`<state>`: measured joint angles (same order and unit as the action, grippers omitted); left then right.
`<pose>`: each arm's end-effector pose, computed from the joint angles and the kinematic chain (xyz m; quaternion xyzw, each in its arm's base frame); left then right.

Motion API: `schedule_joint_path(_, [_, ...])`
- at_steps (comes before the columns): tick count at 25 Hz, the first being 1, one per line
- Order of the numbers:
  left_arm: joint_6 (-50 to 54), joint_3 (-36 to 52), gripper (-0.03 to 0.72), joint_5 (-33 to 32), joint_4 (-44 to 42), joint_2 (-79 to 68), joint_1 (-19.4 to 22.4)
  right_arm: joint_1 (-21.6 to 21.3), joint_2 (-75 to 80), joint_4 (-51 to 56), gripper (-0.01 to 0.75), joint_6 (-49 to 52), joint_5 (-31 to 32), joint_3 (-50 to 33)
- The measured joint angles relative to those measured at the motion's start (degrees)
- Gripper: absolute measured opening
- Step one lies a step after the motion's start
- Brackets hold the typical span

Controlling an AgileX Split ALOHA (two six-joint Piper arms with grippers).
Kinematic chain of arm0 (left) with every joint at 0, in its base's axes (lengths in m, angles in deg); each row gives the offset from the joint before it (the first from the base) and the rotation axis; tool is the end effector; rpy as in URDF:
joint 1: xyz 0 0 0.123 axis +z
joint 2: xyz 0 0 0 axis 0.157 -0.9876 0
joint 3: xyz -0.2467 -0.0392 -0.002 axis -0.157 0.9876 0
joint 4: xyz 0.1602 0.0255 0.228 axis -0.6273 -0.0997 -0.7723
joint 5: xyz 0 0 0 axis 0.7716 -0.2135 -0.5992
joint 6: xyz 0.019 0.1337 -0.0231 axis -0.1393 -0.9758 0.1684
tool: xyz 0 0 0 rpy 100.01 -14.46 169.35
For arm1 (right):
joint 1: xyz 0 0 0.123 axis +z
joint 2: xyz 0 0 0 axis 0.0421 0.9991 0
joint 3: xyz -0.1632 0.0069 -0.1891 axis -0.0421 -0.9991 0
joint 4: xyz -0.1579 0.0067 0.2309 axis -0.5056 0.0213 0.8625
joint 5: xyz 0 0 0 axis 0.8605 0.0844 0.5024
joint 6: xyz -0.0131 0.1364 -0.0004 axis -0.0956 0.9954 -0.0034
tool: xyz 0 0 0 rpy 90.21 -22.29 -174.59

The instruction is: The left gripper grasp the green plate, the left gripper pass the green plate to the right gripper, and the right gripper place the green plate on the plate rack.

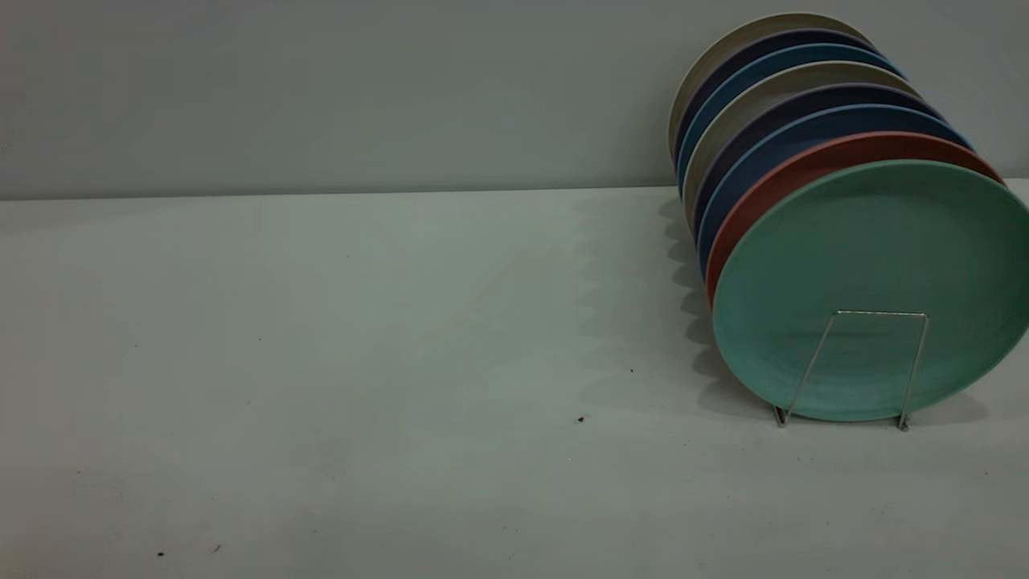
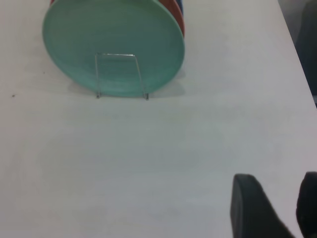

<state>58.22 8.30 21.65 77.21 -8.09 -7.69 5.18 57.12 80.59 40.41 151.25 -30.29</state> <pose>0.0896 -0.0121 0.2591 0.0629 0.8668 -0.0128 0.4945 0.0922 -0.0008 0.2531 0.0023 0.8748 0.0022 0.4846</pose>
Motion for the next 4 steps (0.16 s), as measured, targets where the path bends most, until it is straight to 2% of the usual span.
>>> schedule_joint_path(4, [0.0, 0.0, 0.591, 0.0, 0.0, 0.0, 0.0, 0.0, 0.0, 0.0, 0.239, 0.0, 0.0, 0.0])
